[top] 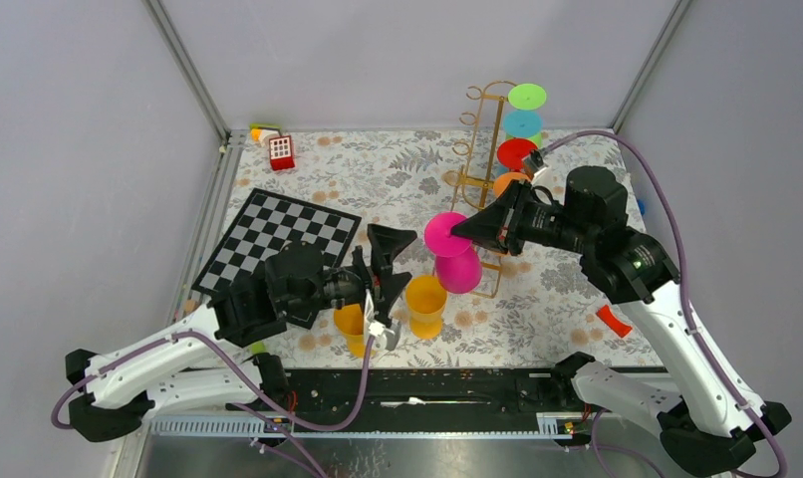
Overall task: Place the wine glass upside down on the wine glass rack
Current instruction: Turn the wine glass upside down at the wine rack.
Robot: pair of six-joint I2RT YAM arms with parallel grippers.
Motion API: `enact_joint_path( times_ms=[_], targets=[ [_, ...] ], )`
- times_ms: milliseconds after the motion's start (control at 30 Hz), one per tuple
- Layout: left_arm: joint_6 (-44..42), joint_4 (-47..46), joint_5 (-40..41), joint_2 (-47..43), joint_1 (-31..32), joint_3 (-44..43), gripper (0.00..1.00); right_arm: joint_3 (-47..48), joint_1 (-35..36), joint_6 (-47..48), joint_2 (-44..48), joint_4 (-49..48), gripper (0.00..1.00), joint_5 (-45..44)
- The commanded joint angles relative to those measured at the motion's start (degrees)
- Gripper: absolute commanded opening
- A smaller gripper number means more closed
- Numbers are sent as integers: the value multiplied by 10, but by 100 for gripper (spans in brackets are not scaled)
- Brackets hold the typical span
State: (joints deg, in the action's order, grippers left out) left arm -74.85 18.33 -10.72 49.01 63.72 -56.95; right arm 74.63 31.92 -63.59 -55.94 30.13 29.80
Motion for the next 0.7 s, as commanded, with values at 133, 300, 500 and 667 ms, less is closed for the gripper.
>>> enact_joint_path(
  times_ms=[133, 300, 500, 667],
  targets=[
    [361, -86, 81, -57, 2, 44, 99, 21, 4, 51, 24, 37, 0, -35],
    [515, -49, 142, -49, 2, 7, 99, 31, 4, 78, 33, 70, 0, -54],
    [646, -2, 143, -11, 0, -55, 99, 30, 4, 95, 29, 75, 0, -45],
    [744, 60, 101, 32, -28, -122, 99, 31, 4, 108, 30, 82, 0, -49]
  ],
)
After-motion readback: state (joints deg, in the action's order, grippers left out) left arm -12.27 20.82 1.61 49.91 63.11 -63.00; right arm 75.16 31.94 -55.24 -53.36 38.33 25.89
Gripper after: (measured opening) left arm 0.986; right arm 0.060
